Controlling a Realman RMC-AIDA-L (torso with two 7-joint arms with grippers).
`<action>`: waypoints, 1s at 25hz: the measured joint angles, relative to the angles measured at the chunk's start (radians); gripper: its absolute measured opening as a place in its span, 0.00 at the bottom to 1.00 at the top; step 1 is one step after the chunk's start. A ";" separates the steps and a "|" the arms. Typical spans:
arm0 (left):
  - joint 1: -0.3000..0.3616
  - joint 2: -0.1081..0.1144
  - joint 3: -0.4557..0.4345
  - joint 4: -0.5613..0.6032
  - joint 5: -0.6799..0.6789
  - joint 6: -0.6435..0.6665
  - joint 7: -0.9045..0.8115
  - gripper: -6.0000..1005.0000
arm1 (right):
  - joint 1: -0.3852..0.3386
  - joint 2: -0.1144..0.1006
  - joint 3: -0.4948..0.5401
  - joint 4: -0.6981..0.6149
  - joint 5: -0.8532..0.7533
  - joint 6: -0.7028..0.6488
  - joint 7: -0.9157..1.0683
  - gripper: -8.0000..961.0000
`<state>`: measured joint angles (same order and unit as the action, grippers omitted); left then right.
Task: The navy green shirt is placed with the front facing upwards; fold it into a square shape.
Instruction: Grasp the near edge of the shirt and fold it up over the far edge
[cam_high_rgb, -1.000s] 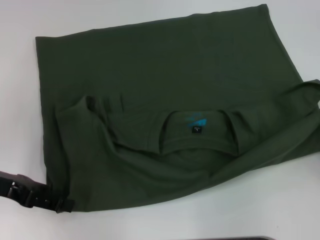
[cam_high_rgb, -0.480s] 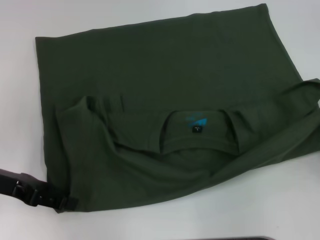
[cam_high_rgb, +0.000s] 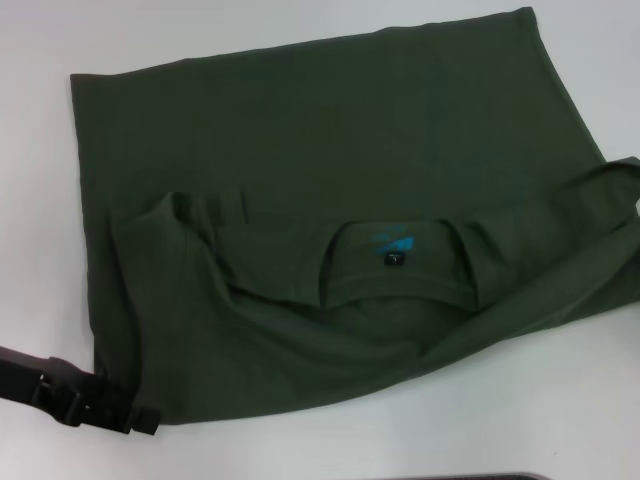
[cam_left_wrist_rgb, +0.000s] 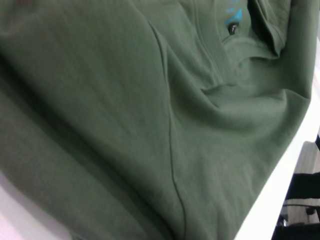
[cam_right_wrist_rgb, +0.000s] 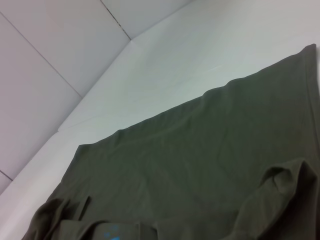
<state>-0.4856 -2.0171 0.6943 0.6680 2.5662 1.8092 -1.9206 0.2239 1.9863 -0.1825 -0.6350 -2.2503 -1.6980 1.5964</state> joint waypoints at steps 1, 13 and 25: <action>0.000 -0.001 0.004 0.000 0.000 0.002 0.001 0.57 | 0.000 0.000 0.000 0.000 0.000 0.000 0.001 0.05; -0.013 -0.015 0.010 0.003 0.000 0.003 0.010 0.57 | 0.000 0.000 0.000 0.000 0.000 0.000 0.002 0.05; -0.019 -0.015 0.013 0.010 0.025 -0.022 0.003 0.53 | 0.008 0.000 0.000 -0.001 0.000 0.000 0.002 0.05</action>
<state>-0.5050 -2.0319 0.7078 0.6778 2.5915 1.7870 -1.9173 0.2316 1.9863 -0.1825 -0.6359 -2.2503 -1.6980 1.5983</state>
